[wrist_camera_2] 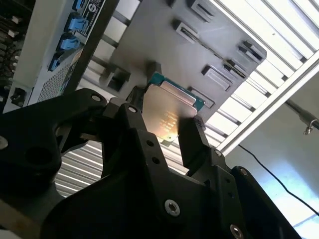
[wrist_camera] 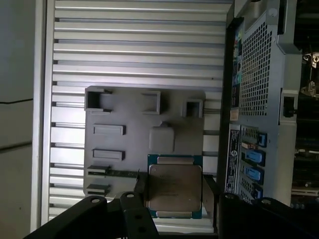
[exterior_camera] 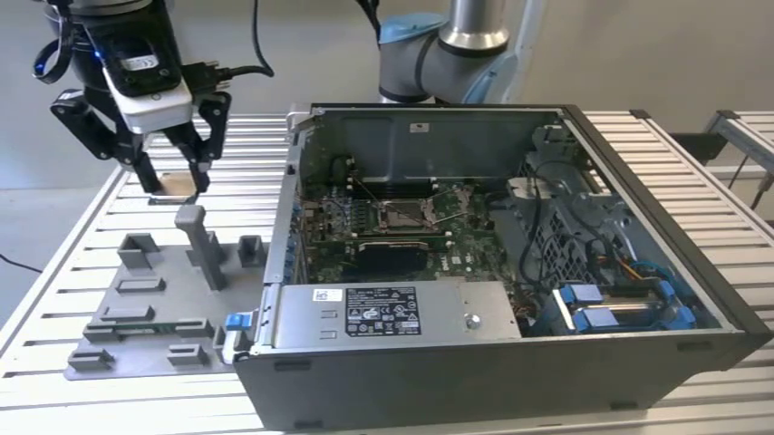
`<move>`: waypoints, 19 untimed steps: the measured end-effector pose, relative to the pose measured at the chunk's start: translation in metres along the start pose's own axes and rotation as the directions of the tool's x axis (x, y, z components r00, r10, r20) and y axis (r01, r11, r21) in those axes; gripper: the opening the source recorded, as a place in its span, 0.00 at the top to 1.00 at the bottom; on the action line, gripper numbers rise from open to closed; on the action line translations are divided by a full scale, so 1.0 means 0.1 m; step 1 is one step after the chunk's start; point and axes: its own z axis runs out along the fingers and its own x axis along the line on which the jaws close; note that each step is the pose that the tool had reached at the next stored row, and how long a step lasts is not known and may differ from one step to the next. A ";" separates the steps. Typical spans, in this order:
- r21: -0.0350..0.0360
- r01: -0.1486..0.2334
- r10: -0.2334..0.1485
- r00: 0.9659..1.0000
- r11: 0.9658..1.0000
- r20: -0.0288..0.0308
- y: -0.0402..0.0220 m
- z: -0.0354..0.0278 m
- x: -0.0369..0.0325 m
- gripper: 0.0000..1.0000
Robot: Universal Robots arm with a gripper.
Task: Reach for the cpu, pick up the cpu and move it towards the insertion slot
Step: 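Pick up the cpu and move it towards the insertion slot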
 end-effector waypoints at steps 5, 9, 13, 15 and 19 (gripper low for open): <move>0.000 0.001 -0.001 1.000 1.000 0.000 -0.002 -0.003 -0.078 1.00; 0.000 0.001 -0.001 1.000 1.000 0.000 -0.003 -0.003 -0.092 1.00; 0.000 0.001 -0.001 1.000 1.000 0.000 -0.003 -0.004 -0.093 1.00; 0.000 0.001 -0.001 1.000 1.000 0.000 -0.003 -0.004 -0.094 1.00; 0.000 0.002 -0.002 1.000 1.000 0.000 -0.003 -0.004 -0.111 1.00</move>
